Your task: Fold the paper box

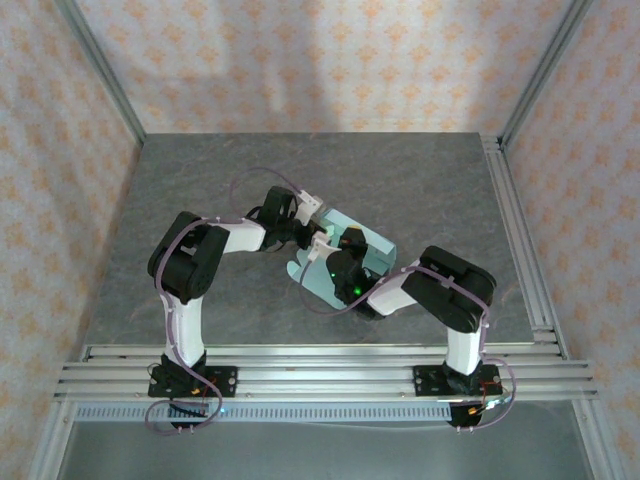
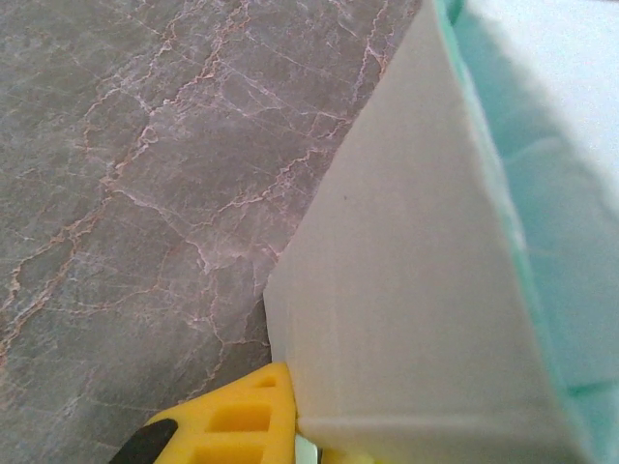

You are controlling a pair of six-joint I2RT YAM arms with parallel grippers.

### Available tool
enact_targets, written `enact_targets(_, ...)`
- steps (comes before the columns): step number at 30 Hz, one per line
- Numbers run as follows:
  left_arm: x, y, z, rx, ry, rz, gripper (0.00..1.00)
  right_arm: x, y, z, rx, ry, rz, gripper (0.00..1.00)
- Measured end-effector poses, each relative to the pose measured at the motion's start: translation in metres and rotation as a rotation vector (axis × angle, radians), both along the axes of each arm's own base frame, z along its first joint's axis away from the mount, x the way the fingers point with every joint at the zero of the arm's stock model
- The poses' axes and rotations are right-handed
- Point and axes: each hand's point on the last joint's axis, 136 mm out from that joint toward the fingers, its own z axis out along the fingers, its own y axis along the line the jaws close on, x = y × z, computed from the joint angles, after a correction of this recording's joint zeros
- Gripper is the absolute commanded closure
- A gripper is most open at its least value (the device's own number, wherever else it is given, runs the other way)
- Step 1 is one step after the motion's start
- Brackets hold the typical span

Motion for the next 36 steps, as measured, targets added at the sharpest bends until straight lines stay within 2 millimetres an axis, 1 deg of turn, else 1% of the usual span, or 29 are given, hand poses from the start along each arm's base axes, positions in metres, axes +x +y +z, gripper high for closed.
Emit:
enact_targets(1, 0.000, 0.000, 0.000, 0.001, -0.002, -0.001, 0.89, 0.000, 0.000, 0.000, 0.007, -0.001, 0.000, 0.89)
enact_targets(2, 0.000, 0.000, 0.000, 0.002, -0.003, 0.000, 0.89, 0.000, 0.001, 0.001, 0.019, 0.000, 0.003, 0.84)
enact_targets(4, 0.000, 0.001, 0.000, 0.007, -0.002, 0.003, 0.89, -0.002, 0.003, 0.003, 0.049, 0.002, 0.012, 0.64)
enact_targets(5, 0.000, 0.002, -0.001, 0.012, -0.003, 0.005, 0.89, -0.003, 0.004, 0.005, 0.068, 0.007, 0.017, 0.57)
enact_targets(10, 0.001, 0.004, -0.002, 0.028, -0.005, 0.011, 0.89, -0.012, 0.004, 0.017, 0.194, 0.065, 0.040, 0.40)
enact_targets(12, 0.001, 0.004, -0.001, 0.033, -0.005, 0.008, 0.89, -0.015, 0.005, 0.025, 0.264, 0.091, 0.043, 0.32)
enact_targets(14, 0.001, 0.005, -0.001, 0.041, -0.001, 0.011, 0.89, -0.018, 0.009, 0.036, 0.361, 0.130, 0.050, 0.27)
enact_targets(17, 0.002, 0.006, -0.001, 0.059, 0.000, 0.016, 0.88, -0.026, 0.015, 0.049, 0.498, 0.201, 0.078, 0.23)
enact_targets(21, 0.002, 0.006, 0.000, 0.091, -0.013, 0.020, 0.88, -0.042, 0.024, 0.065, 0.685, 0.315, 0.122, 0.23)
enact_targets(23, 0.002, 0.006, 0.001, 0.109, -0.022, 0.024, 0.88, -0.051, 0.028, 0.073, 0.810, 0.382, 0.148, 0.23)
enact_targets(26, 0.000, 0.004, 0.002, 0.136, -0.037, 0.022, 0.89, -0.055, 0.025, 0.088, 0.995, 0.437, 0.159, 0.23)
enact_targets(27, -0.001, 0.003, 0.001, 0.146, -0.044, 0.021, 0.89, -0.053, 0.021, 0.093, 1.056, 0.443, 0.151, 0.23)
enact_targets(29, -0.003, 0.000, 0.001, 0.163, -0.058, 0.016, 0.88, -0.043, 0.007, 0.105, 1.192, 0.440, 0.103, 0.23)
enact_targets(32, -0.006, -0.004, 0.002, 0.189, -0.084, 0.004, 0.88, -0.020, -0.018, 0.115, 1.384, 0.427, -0.006, 0.26)
enact_targets(34, -0.012, -0.006, 0.002, 0.199, -0.091, -0.007, 0.88, -0.004, -0.038, 0.117, 1.500, 0.417, -0.098, 0.27)
enact_targets(36, -0.017, -0.007, 0.002, 0.207, -0.097, -0.018, 0.89, 0.013, -0.055, 0.112, 1.590, 0.427, -0.200, 0.28)
